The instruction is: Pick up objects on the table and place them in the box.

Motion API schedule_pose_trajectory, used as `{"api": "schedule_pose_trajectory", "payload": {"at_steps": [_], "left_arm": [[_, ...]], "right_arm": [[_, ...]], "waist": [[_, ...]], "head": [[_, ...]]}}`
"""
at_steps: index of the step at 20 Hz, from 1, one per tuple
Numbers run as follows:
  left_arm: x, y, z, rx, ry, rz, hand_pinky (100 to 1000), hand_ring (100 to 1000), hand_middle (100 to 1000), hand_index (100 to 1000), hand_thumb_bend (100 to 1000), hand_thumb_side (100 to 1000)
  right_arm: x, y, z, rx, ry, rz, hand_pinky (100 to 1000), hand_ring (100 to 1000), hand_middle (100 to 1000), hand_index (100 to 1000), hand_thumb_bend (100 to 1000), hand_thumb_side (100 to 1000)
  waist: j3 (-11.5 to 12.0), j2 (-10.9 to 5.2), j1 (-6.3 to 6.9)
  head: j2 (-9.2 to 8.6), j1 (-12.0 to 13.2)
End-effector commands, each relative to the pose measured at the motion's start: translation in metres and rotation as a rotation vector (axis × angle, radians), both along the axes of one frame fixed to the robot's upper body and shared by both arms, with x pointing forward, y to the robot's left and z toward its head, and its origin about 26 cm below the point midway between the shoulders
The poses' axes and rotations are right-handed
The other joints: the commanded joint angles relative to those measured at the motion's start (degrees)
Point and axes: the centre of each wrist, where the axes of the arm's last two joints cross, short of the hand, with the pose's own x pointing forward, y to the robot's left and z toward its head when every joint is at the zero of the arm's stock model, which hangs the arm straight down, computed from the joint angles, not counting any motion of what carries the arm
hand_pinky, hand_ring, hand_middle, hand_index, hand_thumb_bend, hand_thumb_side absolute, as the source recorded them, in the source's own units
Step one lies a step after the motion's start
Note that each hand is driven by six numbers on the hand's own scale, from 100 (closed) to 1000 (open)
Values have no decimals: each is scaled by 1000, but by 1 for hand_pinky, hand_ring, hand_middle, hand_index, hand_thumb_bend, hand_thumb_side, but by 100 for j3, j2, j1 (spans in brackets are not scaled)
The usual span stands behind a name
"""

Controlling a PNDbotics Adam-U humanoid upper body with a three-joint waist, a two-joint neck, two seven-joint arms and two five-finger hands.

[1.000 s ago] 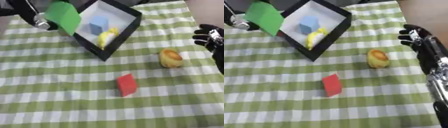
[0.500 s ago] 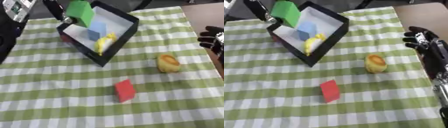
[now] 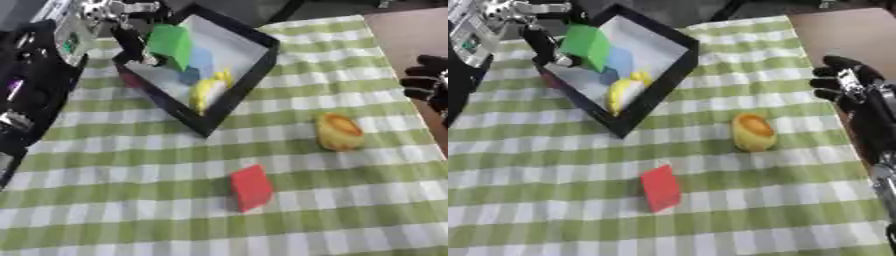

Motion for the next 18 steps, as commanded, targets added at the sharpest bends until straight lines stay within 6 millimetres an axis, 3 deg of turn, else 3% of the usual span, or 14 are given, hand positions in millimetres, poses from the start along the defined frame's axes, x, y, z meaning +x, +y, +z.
{"api": "schedule_pose_trajectory", "payload": {"at_steps": [1, 3, 5, 9, 14, 18], "left_arm": [[1, 7, 5, -2, -25, 16, 808, 760, 696, 738, 373, 100], [2, 7, 5, -8, -31, 14, 821, 789, 747, 790, 472, 100], [2, 8, 6, -17, -44, 13, 840, 821, 792, 849, 671, 235], [1, 11, 8, -11, -70, 26, 849, 838, 815, 891, 864, 386], [0, 15, 13, -29, -94, 38, 853, 841, 819, 894, 871, 401], [-1, 19, 13, -72, -86, 35, 851, 835, 810, 886, 785, 402]], "right_arm": [[-2, 2, 12, -5, -40, 16, 830, 773, 711, 822, 100, 684], [-2, 2, 11, -5, -38, 16, 830, 773, 711, 822, 100, 685], [-2, 2, 11, -5, -36, 15, 830, 773, 711, 822, 100, 685], [-2, 2, 10, -5, -32, 14, 830, 772, 710, 822, 100, 686], [-2, 1, 8, -5, -25, 10, 830, 772, 710, 822, 100, 684], [-2, 0, 7, -6, -24, 8, 830, 772, 710, 822, 100, 680]], "waist": [[-11, 9, -18], [-12, 15, -14], [-10, 18, -12], [6, 15, -9], [46, -27, -19], [83, -96, -31]], "head": [[-70, 11], [-61, 11], [-51, 4], [-36, -12], [12, -65], [57, -101]]}}
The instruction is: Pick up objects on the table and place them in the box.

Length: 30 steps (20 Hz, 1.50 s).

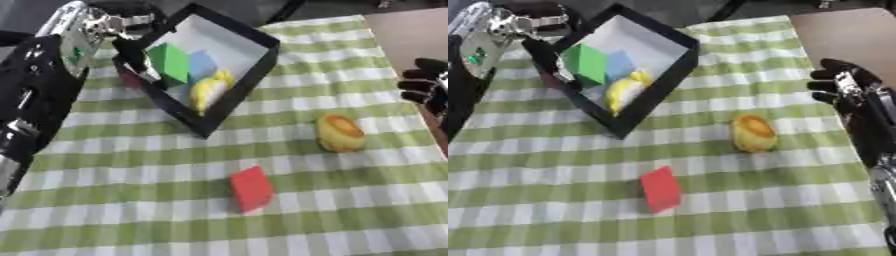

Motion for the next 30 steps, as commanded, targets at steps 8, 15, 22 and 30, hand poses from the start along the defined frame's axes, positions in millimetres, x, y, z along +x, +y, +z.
{"api": "schedule_pose_trajectory", "payload": {"at_steps": [8, 15, 22, 30], "left_arm": [[-38, 35, 49, -299, -186, -94, 837, 800, 779, 870, 441, 406], [-105, 43, 57, -815, -356, -130, 848, 797, 791, 866, 314, 473], [-163, 44, 20, -1134, -397, -113, 853, 795, 789, 861, 302, 525], [-200, 59, -57, -1501, -462, 128, 857, 793, 787, 863, 280, 622]], "right_arm": [[-4, -9, 5, -25, -14, -15, 830, 773, 711, 822, 100, 671], [-7, -15, 3, -33, -9, -35, 830, 774, 713, 823, 100, 660], [-10, -20, 8, -77, -23, -39, 830, 777, 716, 824, 100, 641], [-15, -27, 16, -150, -33, -47, 830, 780, 718, 825, 100, 628]], "waist": [[184, -339, -23], [371, -506, -53], [485, -559, -163], [573, -559, -286]], "head": [[202, -242], [334, -467], [365, -565], [354, -618]]}}
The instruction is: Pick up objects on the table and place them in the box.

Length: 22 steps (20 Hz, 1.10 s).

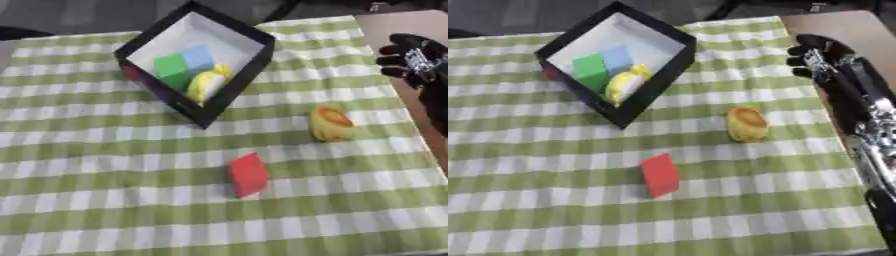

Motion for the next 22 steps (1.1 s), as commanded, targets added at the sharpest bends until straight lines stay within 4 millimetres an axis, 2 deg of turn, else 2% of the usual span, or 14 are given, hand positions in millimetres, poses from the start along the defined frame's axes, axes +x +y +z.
{"api": "schedule_pose_trajectory", "payload": {"at_steps": [1, 6, 9, 12, 13, 14, 22], "left_arm": [[-13, 4, -10, -144, -39, 80, 857, 793, 787, 863, 280, 625], [-28, 11, -57, -296, 56, 214, 857, 791, 782, 858, 280, 682], [-33, 13, -76, -354, 100, 264, 858, 791, 782, 857, 283, 697], [-37, 13, -87, -391, 113, 293, 858, 791, 783, 857, 291, 702], [-38, 14, -90, -399, 114, 299, 858, 791, 782, 857, 260, 704], [-39, 14, -92, -404, 112, 303, 858, 791, 783, 857, 292, 701], [-41, 13, -101, -419, 104, 280, 858, 792, 783, 857, 295, 709]], "right_arm": [[-4, -5, 13, -53, -35, 1, 830, 780, 718, 825, 100, 628], [-9, -10, 16, -134, -27, 5, 831, 783, 721, 826, 100, 607], [-14, -13, 20, -234, -15, 21, 832, 785, 724, 826, 100, 590], [-19, -15, 27, -349, -11, 47, 834, 788, 729, 827, 100, 553], [-21, -15, 29, -386, -9, 57, 834, 789, 730, 827, 100, 547], [-23, -15, 31, -425, -5, 69, 834, 790, 731, 827, 100, 540], [-34, -12, 46, -687, 51, 149, 837, 800, 744, 834, 100, 492]], "waist": [[20, -187, -102], [71, -187, -149], [91, -197, -168], [101, -190, -174], [101, -183, -173], [103, -174, -174], [142, -123, -199]], "head": [[8, -31], [47, 38], [135, 172], [176, 315], [179, 336], [180, 340], [181, 238]]}}
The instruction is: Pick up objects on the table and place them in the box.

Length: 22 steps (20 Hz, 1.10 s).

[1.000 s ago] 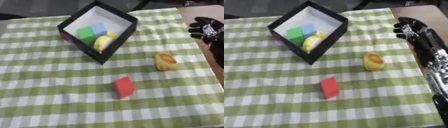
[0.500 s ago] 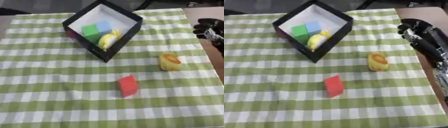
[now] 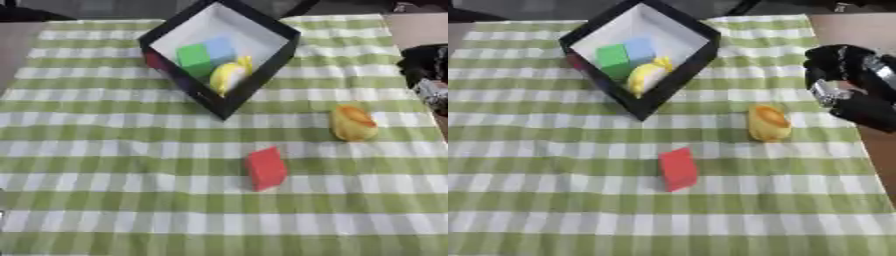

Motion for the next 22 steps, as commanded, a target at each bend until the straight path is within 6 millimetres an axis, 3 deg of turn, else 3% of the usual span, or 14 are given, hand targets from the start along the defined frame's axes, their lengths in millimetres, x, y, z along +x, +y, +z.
{"api": "schedule_pose_trajectory", "payload": {"at_steps": [1, 9, 14, 22], "left_arm": [[0, 1, 3, 9, -16, -13, 858, 792, 783, 857, 294, 710], [0, -1, 1, 14, -1, -31, 859, 792, 784, 857, 292, 723], [0, -1, 0, 13, 4, -35, 859, 792, 784, 857, 293, 726], [0, -2, -1, 10, 11, -40, 859, 792, 782, 857, 293, 728]], "right_arm": [[-5, 1, 16, -128, -4, 30, 837, 801, 745, 835, 100, 492], [-4, 12, 26, -249, 3, 65, 844, 824, 774, 855, 100, 437], [-3, 17, 31, -340, 26, 72, 848, 838, 789, 870, 216, 373], [0, 20, 30, -391, 116, 72, 850, 845, 796, 877, 329, 257]], "waist": [[14, -114, -110], [89, -87, -162], [100, -94, -189], [104, -65, -192]], "head": [[32, -52], [32, -195], [31, -237], [17, -299]]}}
